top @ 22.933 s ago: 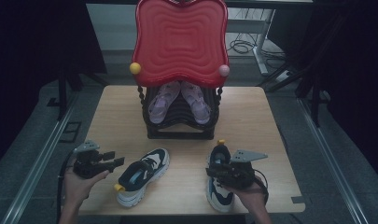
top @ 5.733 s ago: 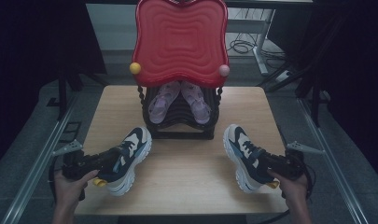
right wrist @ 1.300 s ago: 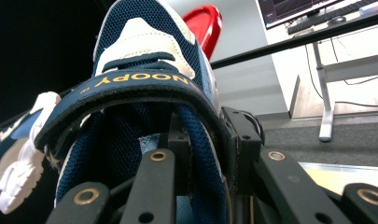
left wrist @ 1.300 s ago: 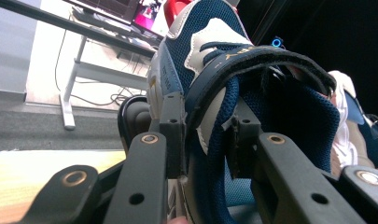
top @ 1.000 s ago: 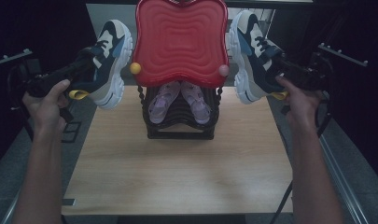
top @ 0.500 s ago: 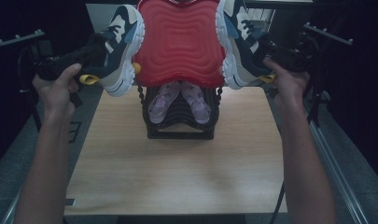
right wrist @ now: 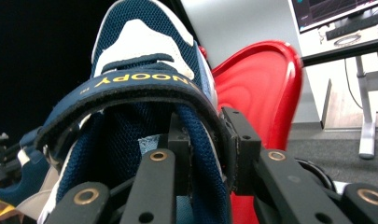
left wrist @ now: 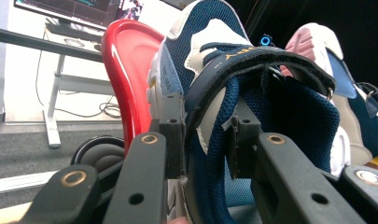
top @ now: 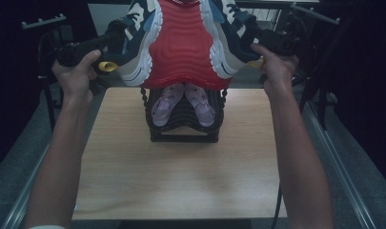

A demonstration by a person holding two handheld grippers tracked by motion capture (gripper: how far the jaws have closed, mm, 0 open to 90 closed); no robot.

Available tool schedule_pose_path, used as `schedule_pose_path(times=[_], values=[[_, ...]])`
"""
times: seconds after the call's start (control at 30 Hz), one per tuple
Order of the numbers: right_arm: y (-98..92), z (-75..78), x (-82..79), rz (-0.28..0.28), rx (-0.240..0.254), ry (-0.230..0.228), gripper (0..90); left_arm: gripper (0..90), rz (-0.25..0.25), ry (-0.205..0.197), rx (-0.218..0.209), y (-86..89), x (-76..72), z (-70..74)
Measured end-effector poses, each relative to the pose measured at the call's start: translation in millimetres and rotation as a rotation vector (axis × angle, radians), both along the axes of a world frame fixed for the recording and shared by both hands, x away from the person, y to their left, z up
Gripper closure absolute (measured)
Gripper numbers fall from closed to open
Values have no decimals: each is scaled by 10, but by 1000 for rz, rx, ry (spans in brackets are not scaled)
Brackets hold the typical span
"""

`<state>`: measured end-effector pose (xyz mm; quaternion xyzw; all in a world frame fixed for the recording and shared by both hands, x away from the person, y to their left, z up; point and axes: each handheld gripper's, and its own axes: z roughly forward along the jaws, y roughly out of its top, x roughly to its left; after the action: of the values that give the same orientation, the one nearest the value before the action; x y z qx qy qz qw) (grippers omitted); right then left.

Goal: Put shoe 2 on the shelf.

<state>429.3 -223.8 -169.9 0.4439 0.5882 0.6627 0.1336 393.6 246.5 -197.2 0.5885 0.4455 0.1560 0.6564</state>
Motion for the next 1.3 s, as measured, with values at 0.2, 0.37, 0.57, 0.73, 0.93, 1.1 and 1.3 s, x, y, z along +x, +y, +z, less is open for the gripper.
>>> schedule_pose_path(times=[0.2, 0.37, 0.57, 0.73, 0.93, 1.1, 1.3], values=[[117, 41, 78, -16, -8, 15, 752, 722, 13, -10, 16, -118, 56, 91], [214, 27, 131, -4, -9, 25, 752, 722, 15, -12, 27, -181, 97, 149], [333, 15, 177, 8, -17, 24, 754, 722, 24, -10, 24, -236, 163, 200], [425, 26, 207, -1, -39, 33, 753, 722, 37, -11, 43, -329, 219, 211], [475, 32, 245, -50, -108, 29, 752, 721, 57, -7, 58, -399, 288, 172], [509, 0, 290, -95, -142, 39, 749, 722, 68, -10, 66, -424, 308, 171], [570, -28, 329, -136, -175, 59, 742, 721, 67, -8, 104, -560, 356, 164]])
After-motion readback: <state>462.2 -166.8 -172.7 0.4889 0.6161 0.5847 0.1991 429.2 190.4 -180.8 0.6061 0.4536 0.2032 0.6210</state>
